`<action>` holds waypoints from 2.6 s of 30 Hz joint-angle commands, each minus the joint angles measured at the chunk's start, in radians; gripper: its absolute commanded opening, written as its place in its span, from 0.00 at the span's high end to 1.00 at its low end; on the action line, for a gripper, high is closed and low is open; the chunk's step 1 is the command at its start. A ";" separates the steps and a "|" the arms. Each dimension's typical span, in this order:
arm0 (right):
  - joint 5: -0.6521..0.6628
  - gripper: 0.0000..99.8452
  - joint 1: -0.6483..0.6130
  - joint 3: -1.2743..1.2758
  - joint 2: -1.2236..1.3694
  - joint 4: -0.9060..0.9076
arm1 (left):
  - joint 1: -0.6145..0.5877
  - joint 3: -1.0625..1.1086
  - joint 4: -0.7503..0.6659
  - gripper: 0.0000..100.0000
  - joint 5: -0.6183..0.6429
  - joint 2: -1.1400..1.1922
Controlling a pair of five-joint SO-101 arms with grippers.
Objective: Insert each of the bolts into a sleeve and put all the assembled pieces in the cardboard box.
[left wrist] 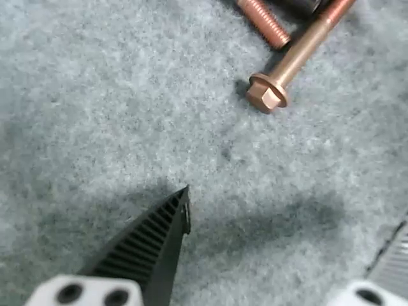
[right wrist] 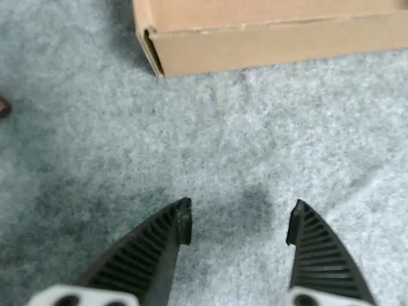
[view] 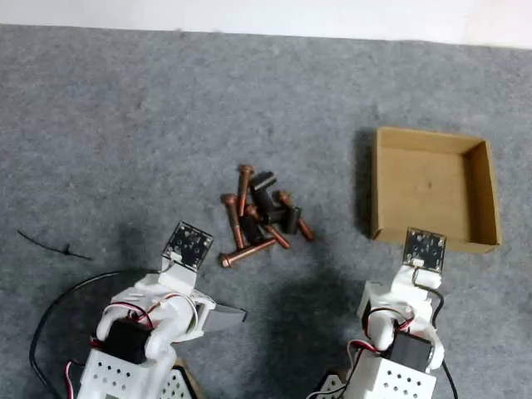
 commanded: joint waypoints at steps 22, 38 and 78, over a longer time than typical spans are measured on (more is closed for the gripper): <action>0.003 0.77 0.005 0.150 -0.013 0.005 | 0.018 -0.051 0.008 0.55 -0.011 -0.010; 0.003 0.77 0.005 0.150 -0.013 0.005 | -0.615 -0.277 -0.061 0.55 -0.009 -0.010; 0.003 0.77 0.007 0.150 -0.013 0.005 | -0.549 -0.599 -0.092 0.97 -0.199 -0.002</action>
